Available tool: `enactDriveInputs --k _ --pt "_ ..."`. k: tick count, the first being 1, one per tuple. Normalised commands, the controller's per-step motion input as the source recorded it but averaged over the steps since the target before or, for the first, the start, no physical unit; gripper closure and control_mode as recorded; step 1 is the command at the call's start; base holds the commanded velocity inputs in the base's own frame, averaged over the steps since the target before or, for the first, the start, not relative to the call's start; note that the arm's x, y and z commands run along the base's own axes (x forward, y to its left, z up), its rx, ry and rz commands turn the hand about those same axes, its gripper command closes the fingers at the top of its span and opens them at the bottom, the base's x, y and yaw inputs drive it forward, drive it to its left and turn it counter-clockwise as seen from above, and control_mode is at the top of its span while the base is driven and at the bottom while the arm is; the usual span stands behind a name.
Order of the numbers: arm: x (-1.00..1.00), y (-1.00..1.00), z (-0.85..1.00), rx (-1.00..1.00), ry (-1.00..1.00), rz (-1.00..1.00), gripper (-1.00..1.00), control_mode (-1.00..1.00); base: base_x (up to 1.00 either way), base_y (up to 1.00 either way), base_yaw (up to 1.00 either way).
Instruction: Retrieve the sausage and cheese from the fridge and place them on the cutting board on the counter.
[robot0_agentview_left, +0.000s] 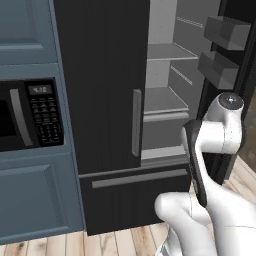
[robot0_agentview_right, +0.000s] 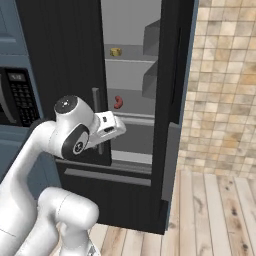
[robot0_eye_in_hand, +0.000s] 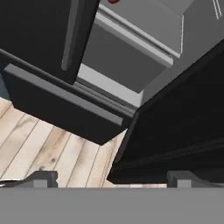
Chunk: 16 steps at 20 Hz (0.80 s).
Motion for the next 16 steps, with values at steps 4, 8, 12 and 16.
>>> enactDriveInputs --k 4,8,12,16 --pt "0.44 0.38 0.12 -0.12 0.01 -0.01 -1.00 -1.00 0.00 0.00 0.00" --pt "0.57 0.05 0.09 0.00 0.00 0.00 -1.00 -1.00 0.00 0.00 0.00" --pt "0.73 0.00 0.63 0.00 0.00 -0.04 -1.00 -1.00 0.00 0.00 0.00" --pt "0.57 0.00 0.78 0.00 -0.04 -0.09 -1.00 -1.00 0.00 0.00 0.00"
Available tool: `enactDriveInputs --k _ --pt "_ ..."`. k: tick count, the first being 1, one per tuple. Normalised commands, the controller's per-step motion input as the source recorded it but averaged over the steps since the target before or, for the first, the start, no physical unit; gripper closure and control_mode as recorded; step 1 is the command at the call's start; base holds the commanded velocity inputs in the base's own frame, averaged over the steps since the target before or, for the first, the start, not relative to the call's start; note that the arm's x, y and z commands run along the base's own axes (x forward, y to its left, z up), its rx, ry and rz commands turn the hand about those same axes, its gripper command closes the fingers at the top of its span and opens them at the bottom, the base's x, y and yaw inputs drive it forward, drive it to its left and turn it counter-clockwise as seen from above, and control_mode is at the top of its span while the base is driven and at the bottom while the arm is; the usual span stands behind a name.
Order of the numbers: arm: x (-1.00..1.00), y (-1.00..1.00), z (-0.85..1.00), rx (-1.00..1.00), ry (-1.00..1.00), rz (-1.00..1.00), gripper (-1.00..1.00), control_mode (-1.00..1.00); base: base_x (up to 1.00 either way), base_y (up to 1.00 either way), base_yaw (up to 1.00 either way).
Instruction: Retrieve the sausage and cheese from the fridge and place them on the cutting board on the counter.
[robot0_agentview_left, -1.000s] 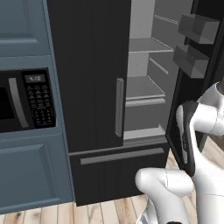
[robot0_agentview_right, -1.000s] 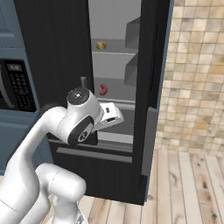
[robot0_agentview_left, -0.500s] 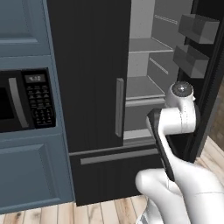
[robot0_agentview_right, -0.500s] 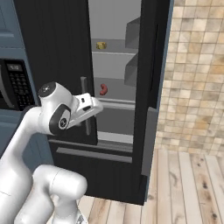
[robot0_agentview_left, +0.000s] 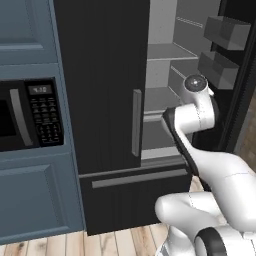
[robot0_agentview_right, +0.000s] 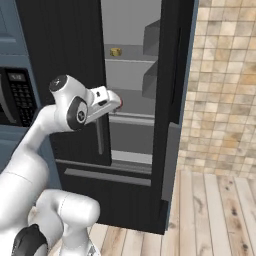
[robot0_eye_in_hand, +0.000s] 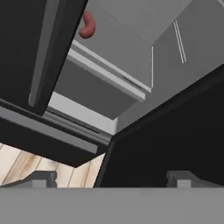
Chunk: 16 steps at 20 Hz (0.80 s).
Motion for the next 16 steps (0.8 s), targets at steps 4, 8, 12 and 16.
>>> enactDriveInputs --k 4,8,12,16 --pt "0.42 -0.17 0.44 0.00 0.00 -0.13 -1.00 -1.00 0.00 0.00 0.00" --pt "0.51 -0.24 0.38 0.00 0.00 -0.15 -1.00 -1.00 0.00 0.00 0.00" --pt "0.56 -0.15 0.17 -0.01 -0.04 -0.23 -1.00 -1.00 0.00 0.00 0.00" --pt "0.39 -0.29 0.23 0.00 -0.03 -0.21 -1.00 -1.00 0.00 0.00 0.00"
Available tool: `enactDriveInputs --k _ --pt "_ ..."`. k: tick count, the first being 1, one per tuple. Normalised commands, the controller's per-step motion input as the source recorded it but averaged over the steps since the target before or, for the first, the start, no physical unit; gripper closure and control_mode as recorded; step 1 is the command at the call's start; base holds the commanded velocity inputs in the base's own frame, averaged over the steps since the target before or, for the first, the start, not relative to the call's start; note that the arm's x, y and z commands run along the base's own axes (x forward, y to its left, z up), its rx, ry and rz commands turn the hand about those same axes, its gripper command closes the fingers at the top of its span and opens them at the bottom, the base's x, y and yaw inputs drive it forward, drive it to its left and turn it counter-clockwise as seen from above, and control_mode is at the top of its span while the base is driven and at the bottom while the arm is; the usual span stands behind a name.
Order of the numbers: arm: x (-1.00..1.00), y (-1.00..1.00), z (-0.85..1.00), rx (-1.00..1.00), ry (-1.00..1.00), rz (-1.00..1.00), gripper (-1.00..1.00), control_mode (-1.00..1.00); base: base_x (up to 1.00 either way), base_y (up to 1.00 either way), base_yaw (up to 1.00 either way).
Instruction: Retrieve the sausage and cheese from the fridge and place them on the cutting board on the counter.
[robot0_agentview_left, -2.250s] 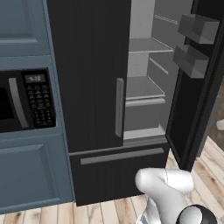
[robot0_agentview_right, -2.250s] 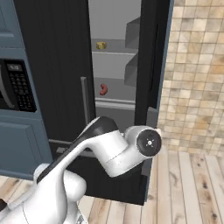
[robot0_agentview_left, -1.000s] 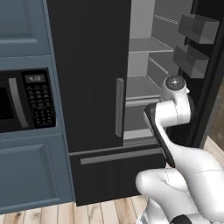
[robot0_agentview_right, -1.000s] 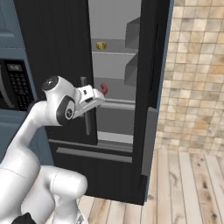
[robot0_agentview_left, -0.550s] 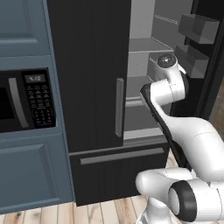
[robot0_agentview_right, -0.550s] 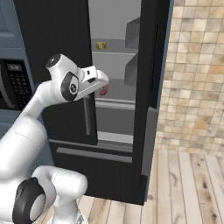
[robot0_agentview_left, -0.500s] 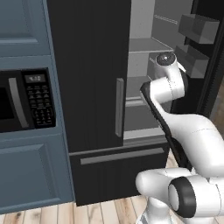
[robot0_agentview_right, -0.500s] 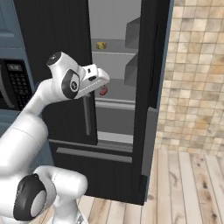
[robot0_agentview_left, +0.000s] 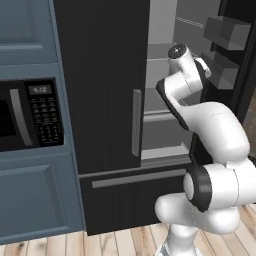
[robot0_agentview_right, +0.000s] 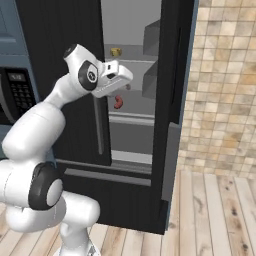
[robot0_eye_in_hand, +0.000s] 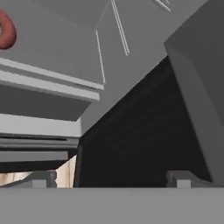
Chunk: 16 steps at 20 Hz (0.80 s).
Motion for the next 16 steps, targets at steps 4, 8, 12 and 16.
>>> enactDriveInputs --k 4,8,12,16 --pt "0.18 -0.62 0.15 0.00 -0.01 -0.20 -1.00 -1.00 0.00 0.00 0.00" --pt "0.15 -0.61 0.06 0.00 -0.01 -0.20 -1.00 -1.00 0.00 0.00 0.00" --pt "0.05 -0.62 -0.03 0.00 -0.10 -0.19 -1.00 -1.00 0.00 0.00 0.00" --pt "0.08 -0.66 -0.03 0.00 -0.12 -0.20 -1.00 -1.00 0.00 0.00 0.00"
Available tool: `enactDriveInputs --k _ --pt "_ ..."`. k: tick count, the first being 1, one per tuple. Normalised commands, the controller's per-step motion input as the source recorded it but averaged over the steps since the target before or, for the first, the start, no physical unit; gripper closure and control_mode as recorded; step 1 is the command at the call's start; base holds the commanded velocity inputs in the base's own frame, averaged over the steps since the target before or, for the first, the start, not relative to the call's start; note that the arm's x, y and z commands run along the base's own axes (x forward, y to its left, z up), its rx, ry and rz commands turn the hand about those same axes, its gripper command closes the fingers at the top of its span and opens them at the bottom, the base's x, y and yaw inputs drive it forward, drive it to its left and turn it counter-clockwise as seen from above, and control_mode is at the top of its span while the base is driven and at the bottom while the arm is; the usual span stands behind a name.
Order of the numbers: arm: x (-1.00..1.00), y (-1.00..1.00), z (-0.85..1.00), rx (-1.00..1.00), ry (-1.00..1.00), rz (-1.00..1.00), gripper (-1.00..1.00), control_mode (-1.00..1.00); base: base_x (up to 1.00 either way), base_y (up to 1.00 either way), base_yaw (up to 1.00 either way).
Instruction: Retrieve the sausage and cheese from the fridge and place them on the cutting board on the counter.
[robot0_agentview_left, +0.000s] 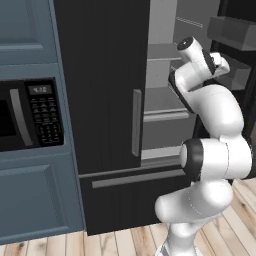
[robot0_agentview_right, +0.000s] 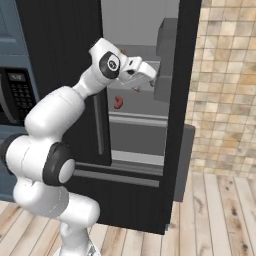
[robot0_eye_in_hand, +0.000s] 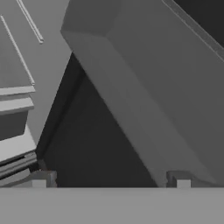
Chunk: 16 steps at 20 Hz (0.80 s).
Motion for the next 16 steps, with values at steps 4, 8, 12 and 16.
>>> enactDriveInputs --k 4,8,12,16 --pt "0.02 -0.56 -0.01 0.00 -0.16 -0.17 -1.00 -1.00 0.00 0.00 0.00" --pt "-0.35 0.07 0.01 0.10 -0.19 -0.05 -1.00 -1.00 0.00 0.00 0.00" --pt "-1.00 0.58 0.00 0.13 -0.19 0.01 -1.00 -1.00 0.00 0.00 0.00" --pt "-1.00 0.43 -0.22 0.18 -0.10 0.23 -1.00 -1.00 0.00 0.00 0.00"
